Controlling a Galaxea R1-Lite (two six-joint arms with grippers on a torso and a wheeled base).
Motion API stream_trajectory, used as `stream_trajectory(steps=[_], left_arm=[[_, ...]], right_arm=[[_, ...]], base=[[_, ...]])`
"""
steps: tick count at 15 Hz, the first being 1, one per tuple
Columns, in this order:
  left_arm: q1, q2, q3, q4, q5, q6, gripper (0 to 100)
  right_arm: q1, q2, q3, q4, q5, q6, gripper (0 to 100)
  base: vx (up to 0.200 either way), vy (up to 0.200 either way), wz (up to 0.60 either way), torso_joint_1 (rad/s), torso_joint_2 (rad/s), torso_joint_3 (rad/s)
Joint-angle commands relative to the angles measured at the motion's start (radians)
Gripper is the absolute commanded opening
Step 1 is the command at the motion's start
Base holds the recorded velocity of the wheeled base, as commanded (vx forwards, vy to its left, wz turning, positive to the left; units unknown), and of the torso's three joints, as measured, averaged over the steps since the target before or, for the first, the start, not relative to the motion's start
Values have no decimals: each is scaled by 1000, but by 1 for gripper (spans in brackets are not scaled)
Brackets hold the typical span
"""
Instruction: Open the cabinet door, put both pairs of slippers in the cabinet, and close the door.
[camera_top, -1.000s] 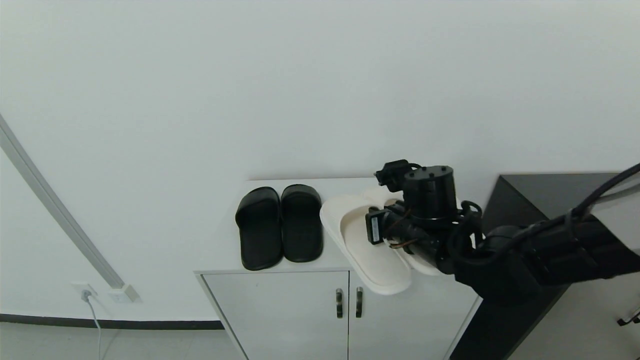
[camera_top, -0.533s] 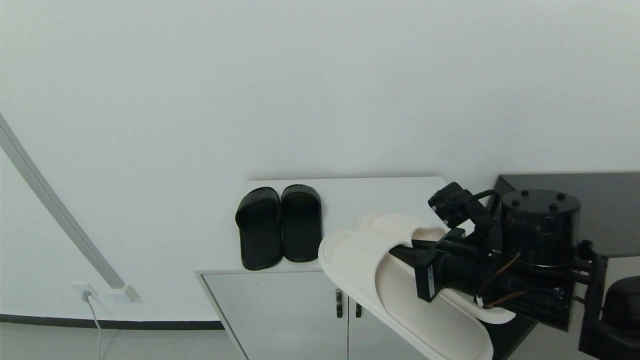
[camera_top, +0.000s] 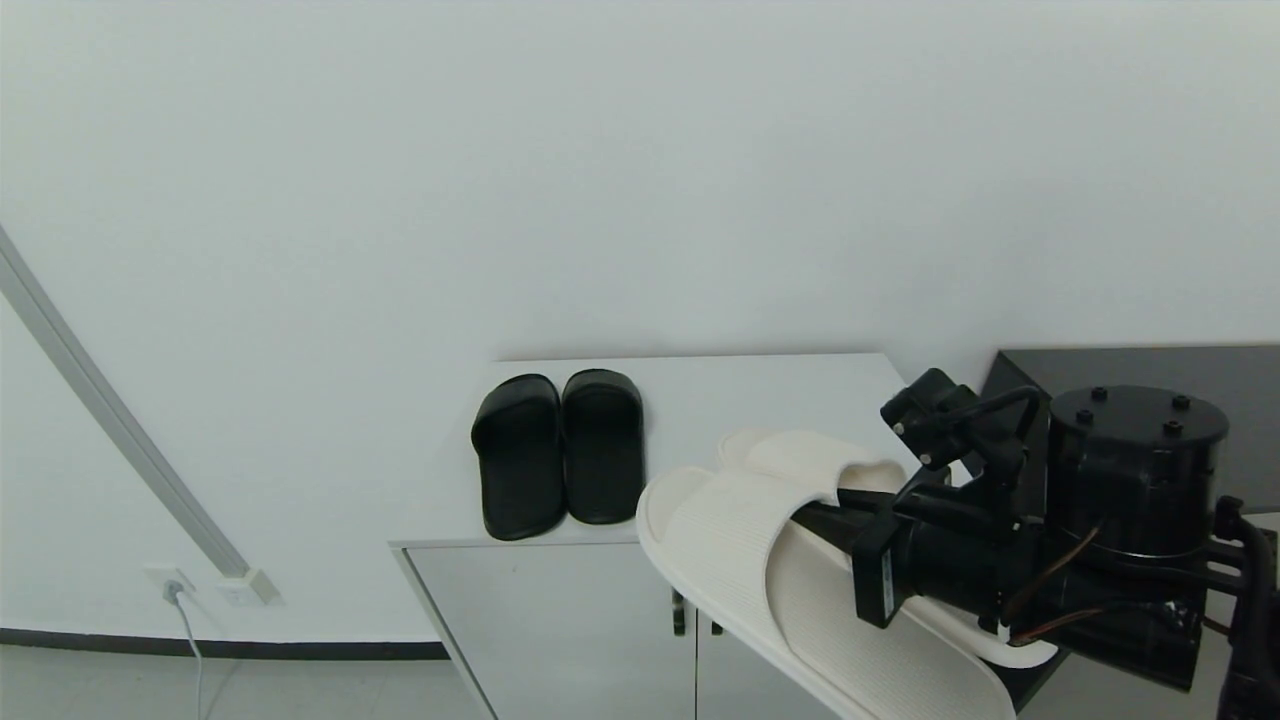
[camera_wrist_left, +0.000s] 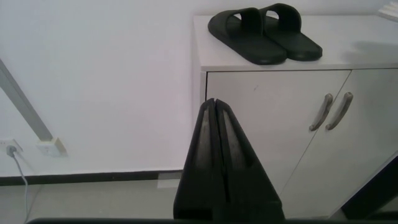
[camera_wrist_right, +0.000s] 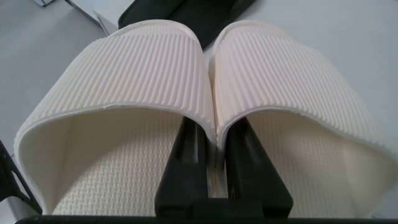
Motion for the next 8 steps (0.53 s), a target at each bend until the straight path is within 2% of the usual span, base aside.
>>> stream_trajectory(steps=[1,8], left_arm=[[0,1,0,0,1,-1,0],[0,1,0,0,1,-3,0]], right_arm=[[2,-1,0,0,0,0,0],[4,-1,20,-4,28,0,0]], base=[[0,0,0,0,0,0],[-200,0,0,2,1,2]])
